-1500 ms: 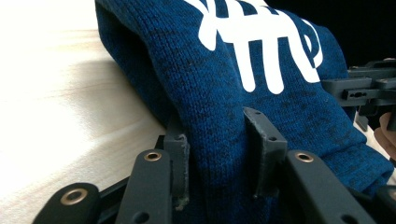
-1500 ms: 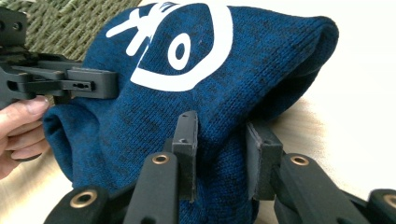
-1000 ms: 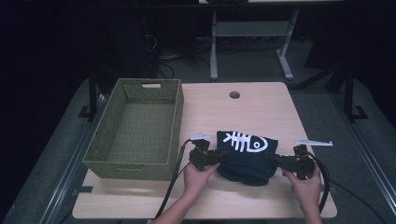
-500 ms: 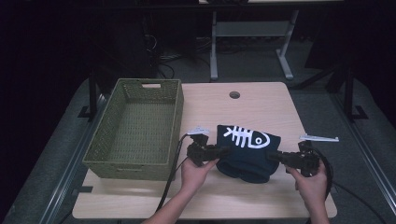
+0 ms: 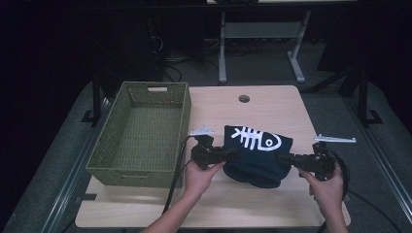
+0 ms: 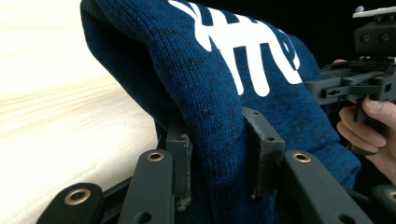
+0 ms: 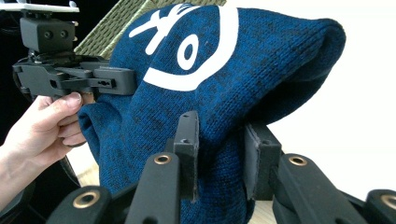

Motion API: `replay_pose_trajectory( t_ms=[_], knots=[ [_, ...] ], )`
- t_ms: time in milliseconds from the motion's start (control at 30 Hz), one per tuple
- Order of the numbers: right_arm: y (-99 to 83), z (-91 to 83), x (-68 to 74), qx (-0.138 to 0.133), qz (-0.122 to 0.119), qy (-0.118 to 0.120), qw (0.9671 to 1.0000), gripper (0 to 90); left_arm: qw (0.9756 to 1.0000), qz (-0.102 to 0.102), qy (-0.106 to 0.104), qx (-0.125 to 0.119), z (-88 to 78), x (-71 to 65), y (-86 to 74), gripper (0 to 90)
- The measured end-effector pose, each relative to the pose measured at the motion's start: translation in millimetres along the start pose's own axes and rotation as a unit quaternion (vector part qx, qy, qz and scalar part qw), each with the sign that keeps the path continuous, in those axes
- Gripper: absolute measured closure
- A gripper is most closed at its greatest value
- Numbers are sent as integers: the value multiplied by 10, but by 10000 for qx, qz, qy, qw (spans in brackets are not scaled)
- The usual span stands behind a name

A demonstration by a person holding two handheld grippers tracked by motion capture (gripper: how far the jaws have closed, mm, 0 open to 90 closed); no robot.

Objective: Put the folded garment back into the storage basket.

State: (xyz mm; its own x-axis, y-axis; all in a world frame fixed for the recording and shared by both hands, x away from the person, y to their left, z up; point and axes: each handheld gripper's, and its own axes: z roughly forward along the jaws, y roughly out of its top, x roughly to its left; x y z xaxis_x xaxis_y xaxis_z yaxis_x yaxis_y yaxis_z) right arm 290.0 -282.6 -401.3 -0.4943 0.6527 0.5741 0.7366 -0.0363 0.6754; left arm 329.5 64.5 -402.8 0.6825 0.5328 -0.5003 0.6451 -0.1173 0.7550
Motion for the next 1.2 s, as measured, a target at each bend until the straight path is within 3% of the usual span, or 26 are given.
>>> replay_pose_trajectory(
  t_ms=[367,1200],
  knots=[
    [113,-33,130,-42,-74,110,9999,703,9999,68,-87,-100,-156,-38,124,667],
    [458,88,476,44,-214,379,9990,704,9995,106,-137,-251,-590,12,372,668]
  ],
)
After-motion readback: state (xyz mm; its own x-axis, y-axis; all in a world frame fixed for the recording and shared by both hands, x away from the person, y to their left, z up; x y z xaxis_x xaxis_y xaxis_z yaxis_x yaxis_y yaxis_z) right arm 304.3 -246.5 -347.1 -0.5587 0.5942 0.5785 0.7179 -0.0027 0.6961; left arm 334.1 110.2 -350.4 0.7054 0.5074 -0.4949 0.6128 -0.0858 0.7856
